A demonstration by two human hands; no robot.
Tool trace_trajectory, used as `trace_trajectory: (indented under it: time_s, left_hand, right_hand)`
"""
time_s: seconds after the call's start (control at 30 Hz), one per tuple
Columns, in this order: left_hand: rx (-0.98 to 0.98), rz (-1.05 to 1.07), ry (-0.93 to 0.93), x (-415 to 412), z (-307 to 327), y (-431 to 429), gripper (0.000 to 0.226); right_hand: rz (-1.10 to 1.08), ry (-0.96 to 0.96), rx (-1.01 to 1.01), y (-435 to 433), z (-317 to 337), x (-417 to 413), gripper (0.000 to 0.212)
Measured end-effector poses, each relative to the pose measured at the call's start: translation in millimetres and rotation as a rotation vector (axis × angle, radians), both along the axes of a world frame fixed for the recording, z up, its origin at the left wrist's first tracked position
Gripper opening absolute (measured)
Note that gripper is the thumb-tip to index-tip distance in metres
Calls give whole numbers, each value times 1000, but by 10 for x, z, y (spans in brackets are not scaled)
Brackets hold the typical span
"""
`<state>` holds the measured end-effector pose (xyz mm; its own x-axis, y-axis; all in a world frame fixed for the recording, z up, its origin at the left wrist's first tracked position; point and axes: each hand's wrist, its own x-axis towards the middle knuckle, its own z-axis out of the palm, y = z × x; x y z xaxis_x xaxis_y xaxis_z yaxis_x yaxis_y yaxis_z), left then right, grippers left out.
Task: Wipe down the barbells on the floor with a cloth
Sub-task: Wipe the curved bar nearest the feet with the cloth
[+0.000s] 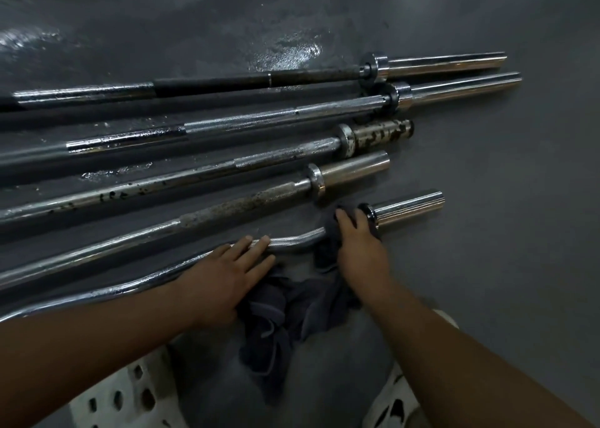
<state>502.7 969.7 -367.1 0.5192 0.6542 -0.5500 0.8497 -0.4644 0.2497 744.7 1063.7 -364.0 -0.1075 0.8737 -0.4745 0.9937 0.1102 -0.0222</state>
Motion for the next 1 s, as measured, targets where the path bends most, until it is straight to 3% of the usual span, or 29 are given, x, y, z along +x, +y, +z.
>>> trace_trajectory:
  time_s: [0.07, 0.17, 0.23, 0.37, 0.5, 0.57, 0.63, 0.73, 0.8, 0.9, 0.93, 1.0]
  left_hand:
    - [2, -6, 8, 18, 7, -7, 100]
    - [-4, -10, 20, 37, 28, 12, 100]
    - [-11, -6, 14, 14, 16, 11, 100]
    - [-4, 8, -8, -19, -9, -6, 98]
    - [-4, 0, 9, 8, -3, -6, 98]
    - [2, -1, 11, 5, -5, -14, 96]
    - [4, 2, 15, 2, -5, -13, 96]
    - [-6, -1, 20, 14, 9, -9, 97]
    - [0, 8, 3, 18, 20, 0, 98]
    - [29, 7, -18, 14, 64, 18, 95]
    - [13, -5, -6, 13, 49, 11, 96]
    - [-15, -17, 37, 11, 10, 6, 97]
  right_hand:
    - [16, -2, -60, -112, 50, -180, 73]
    - [329, 162, -219, -408, 96, -419, 80]
    - [389, 154, -189, -332, 94, -242, 81]
    - [-49, 49, -48, -58, 34, 110, 82]
    - [184, 138, -134, -435, 28, -321, 82]
    - [266, 207, -56, -440, -15, -246, 76]
    - [111, 214, 68, -278, -97, -65, 63]
    - [-334, 348, 104, -179, -144, -232, 43]
    - [-309, 466, 57, -321, -97, -581, 30]
    - [-13, 606, -92, -534, -61, -627, 30]
    - [-12, 619, -58, -452, -89, -510, 32]
    - [-273, 596, 98, -149, -112, -262, 34]
